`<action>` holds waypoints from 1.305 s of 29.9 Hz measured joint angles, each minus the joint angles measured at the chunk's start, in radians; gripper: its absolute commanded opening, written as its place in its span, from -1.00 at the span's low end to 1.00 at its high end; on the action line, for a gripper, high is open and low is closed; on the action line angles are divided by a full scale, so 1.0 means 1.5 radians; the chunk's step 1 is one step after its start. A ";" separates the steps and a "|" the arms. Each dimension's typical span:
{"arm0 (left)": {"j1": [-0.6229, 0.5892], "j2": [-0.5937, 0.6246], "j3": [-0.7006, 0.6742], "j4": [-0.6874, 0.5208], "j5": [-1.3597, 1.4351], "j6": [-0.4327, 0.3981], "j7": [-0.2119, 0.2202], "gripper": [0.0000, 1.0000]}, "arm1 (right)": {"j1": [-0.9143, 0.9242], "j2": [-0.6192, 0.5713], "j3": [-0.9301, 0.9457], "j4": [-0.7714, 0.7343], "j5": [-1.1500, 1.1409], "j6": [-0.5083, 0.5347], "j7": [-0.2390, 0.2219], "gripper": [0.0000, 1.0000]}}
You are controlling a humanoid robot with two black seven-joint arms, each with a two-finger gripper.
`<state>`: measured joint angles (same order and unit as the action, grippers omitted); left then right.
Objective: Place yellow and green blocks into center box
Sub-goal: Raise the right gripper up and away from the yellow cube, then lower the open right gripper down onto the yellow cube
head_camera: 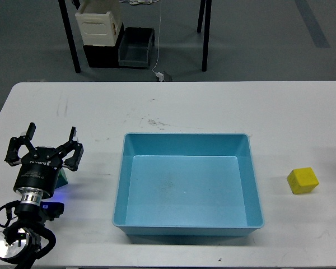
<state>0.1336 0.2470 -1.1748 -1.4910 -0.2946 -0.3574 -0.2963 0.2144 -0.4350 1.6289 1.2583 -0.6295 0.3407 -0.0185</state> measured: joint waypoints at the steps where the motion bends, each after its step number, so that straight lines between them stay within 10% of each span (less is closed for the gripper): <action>1: 0.000 0.000 0.000 0.000 0.000 0.000 -0.001 1.00 | 0.018 -0.010 -0.008 0.001 -0.048 -0.004 0.000 0.99; 16: 0.000 0.000 0.000 0.001 0.000 0.000 -0.003 1.00 | 0.275 -0.135 -0.365 0.006 -0.434 -0.017 0.030 0.96; 25: -0.001 -0.001 0.000 0.003 0.000 0.000 -0.004 1.00 | 0.420 -0.257 -0.628 0.003 -0.676 -0.011 0.322 0.97; 39: -0.004 -0.019 0.001 0.003 0.000 0.004 -0.003 1.00 | 0.594 -0.412 -0.955 0.127 -0.897 -0.007 0.338 0.97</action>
<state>0.1280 0.2180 -1.1736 -1.4862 -0.2946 -0.3512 -0.3012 1.1049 -1.0532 0.1971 1.4493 -1.9748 0.3300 0.4892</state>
